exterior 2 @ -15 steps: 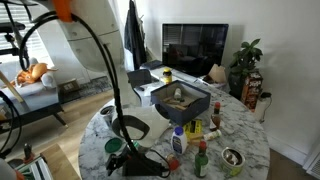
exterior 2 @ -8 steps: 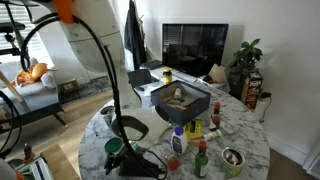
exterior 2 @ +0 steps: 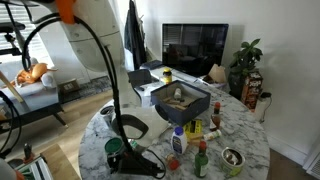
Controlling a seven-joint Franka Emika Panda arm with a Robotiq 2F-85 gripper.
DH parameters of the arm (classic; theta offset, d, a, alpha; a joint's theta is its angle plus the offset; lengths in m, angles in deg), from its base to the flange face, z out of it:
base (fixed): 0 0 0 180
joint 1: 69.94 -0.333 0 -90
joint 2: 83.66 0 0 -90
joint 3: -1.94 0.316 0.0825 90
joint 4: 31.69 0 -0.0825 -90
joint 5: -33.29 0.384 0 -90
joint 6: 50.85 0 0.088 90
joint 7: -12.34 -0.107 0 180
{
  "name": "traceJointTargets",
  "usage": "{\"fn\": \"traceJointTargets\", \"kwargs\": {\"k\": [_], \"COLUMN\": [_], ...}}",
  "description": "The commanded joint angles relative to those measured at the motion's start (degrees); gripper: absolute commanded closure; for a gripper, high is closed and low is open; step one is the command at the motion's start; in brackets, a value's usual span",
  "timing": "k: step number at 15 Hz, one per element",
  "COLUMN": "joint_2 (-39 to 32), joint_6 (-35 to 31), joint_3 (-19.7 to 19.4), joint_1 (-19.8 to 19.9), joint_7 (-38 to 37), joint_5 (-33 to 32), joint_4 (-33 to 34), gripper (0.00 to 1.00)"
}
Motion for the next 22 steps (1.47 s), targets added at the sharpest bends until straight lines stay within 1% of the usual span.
{"fn": "traceJointTargets", "kwargs": {"k": [1, 5, 7, 10, 14, 19, 22], "joint_2": [3.0, 6.3, 9.6, 14.8, 21.2, 28.0, 29.8], "joint_6": [2.3, 4.0, 4.5, 6.0, 7.8, 9.9, 8.4], "joint_3": [0.5, 1.4, 2.5, 5.2, 8.0, 9.9, 10.5], "joint_1": [-0.5, -2.4, -4.4, -8.3, -14.8, -21.7, -25.2], "joint_7": [-1.5, -2.5, -3.3, -3.7, -4.6, -3.8, -1.5], "joint_5": [0.2, 0.1, 0.0, 0.5, -1.1, -2.7, -1.4], "joint_4": [-0.3, -0.8, -1.8, -2.6, -3.3, -3.1, -2.4], "gripper": [0.98, 0.98, 0.98, 0.98, 0.98, 0.98, 0.98]}}
